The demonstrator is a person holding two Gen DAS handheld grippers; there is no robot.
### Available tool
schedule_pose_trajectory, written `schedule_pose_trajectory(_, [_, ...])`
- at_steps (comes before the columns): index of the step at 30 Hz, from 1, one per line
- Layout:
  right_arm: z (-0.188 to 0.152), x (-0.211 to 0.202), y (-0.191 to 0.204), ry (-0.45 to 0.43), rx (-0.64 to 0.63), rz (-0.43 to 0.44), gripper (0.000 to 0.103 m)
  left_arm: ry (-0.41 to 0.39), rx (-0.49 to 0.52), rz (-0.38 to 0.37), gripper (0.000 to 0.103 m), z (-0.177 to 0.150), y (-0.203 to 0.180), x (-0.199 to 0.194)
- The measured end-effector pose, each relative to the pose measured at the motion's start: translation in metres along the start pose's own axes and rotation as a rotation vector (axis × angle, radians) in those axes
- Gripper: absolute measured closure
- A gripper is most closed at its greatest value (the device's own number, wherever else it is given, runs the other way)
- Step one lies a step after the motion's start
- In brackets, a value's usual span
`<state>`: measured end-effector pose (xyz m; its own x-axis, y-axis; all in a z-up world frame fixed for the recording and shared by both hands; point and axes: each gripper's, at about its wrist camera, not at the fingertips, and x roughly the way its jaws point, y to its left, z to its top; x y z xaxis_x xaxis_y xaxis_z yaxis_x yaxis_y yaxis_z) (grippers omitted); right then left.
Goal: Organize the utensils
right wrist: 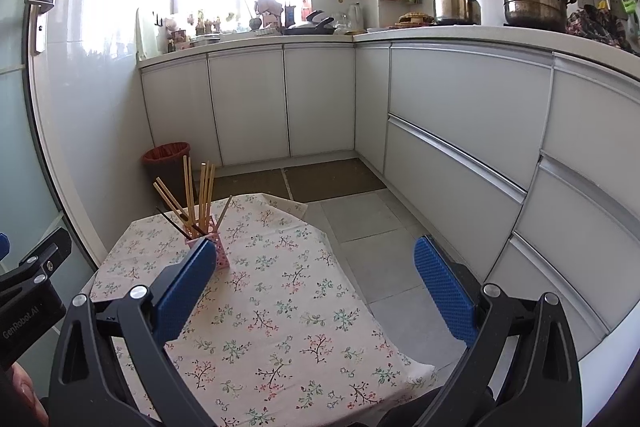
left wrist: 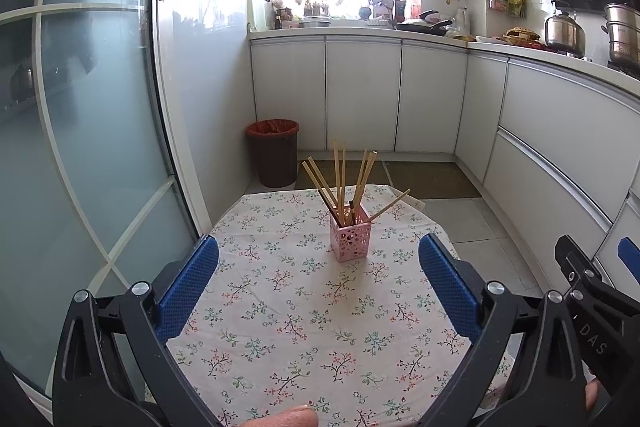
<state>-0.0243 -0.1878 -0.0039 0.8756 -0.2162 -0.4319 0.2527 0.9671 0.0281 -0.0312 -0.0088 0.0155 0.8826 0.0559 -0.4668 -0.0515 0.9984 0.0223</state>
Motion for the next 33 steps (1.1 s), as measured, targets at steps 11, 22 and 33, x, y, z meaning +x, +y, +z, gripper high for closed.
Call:
schedule_pose_trajectory(11, [-0.0017,0.0024,-0.0009,0.015,0.002,0.007,0.007,0.001,-0.003,-0.001,0.007,0.0,0.0001,0.001])
schedule_pose_trajectory(22, [-0.0017,0.0043,-0.0027,0.021,0.001,0.017,0.007,0.0,-0.005,0.001,0.007,0.0008,0.0009,0.0009])
schedule_pose_trajectory(33, [-0.0032,0.005,-0.0022,0.026,-0.001,0.019,0.007,0.002,-0.008,0.005,0.007,-0.0006,0.0003,0.0011])
